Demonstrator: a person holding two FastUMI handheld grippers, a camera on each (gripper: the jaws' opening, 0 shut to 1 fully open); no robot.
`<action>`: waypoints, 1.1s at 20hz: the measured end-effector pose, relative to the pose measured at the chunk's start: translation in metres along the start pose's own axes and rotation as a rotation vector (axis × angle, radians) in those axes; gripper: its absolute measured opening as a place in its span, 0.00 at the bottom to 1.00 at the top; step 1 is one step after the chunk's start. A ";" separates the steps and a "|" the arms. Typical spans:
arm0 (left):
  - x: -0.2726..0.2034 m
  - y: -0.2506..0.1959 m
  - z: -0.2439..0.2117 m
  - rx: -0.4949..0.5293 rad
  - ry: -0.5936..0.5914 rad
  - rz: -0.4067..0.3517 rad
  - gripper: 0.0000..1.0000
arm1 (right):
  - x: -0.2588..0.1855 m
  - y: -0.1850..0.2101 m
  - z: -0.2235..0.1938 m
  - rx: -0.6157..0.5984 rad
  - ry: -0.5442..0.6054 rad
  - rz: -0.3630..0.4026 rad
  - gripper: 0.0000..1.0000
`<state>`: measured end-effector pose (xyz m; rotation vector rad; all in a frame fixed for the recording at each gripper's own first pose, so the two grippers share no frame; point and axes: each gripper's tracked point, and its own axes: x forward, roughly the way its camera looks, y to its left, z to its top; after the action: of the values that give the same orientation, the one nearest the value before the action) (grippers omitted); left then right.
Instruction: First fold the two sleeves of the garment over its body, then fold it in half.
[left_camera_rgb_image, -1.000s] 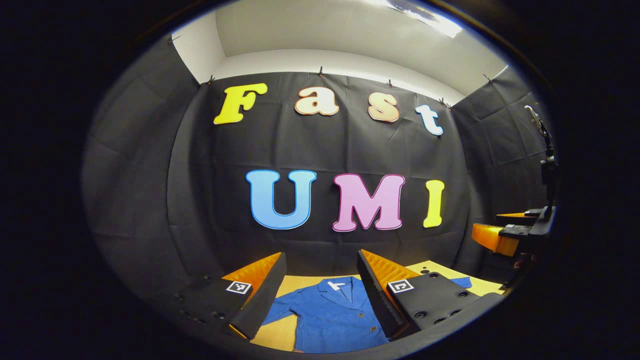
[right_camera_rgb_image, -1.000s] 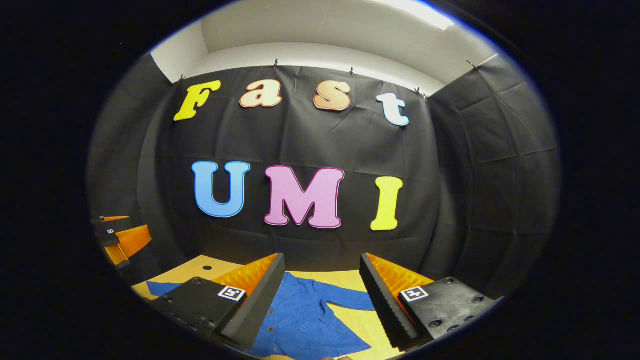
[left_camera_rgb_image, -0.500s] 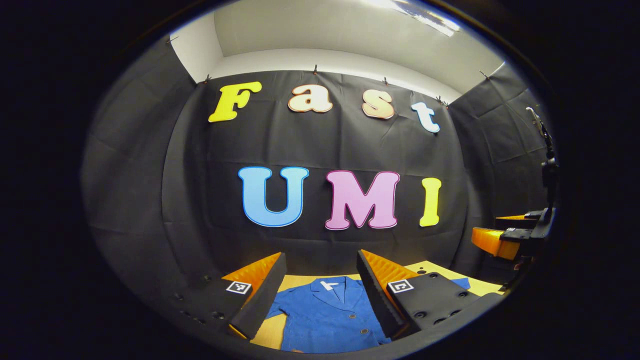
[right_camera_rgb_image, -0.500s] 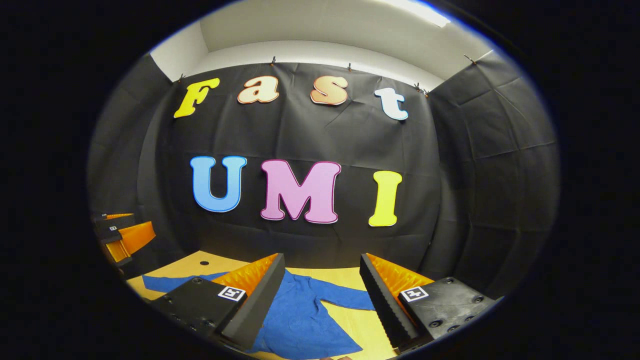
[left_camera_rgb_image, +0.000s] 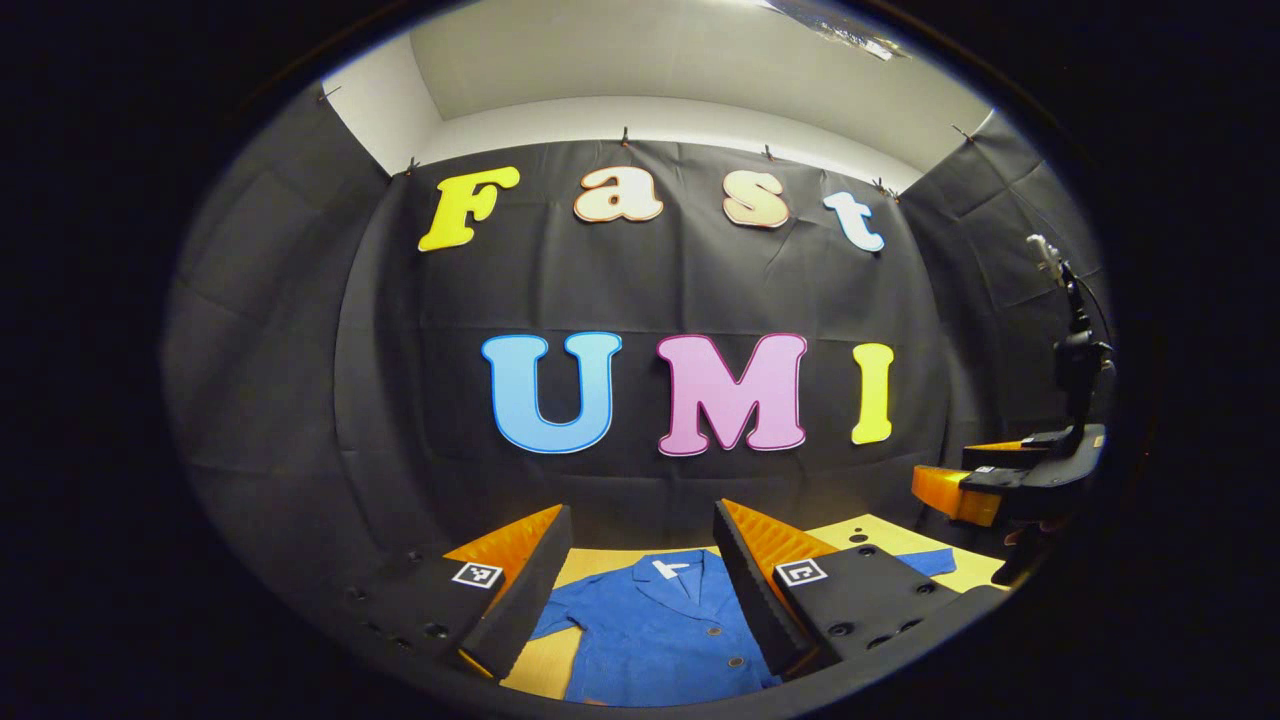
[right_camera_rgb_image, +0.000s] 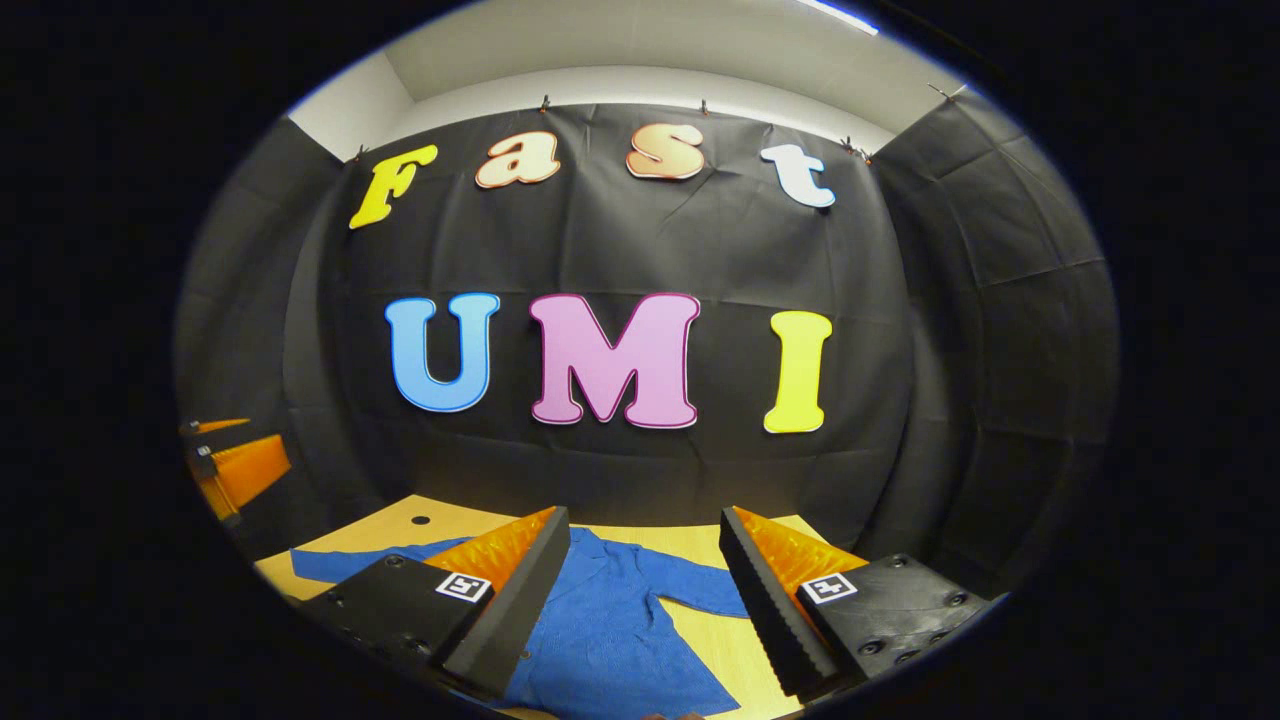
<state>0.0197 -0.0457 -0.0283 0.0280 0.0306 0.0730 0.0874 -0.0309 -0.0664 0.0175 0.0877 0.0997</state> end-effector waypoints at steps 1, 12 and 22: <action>0.001 0.002 -0.001 0.004 0.001 0.013 0.81 | 0.013 -0.006 -0.011 -0.002 0.031 -0.007 0.96; 0.021 0.018 -0.021 0.056 0.091 0.134 0.81 | 0.087 -0.206 -0.214 0.118 0.583 -0.314 0.97; 0.051 -0.037 -0.016 0.087 0.125 0.003 0.82 | 0.091 -0.336 -0.340 0.233 0.874 -0.569 0.99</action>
<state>0.0727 -0.0783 -0.0472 0.1104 0.1584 0.0762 0.1803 -0.3515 -0.4202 0.1806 0.9704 -0.4822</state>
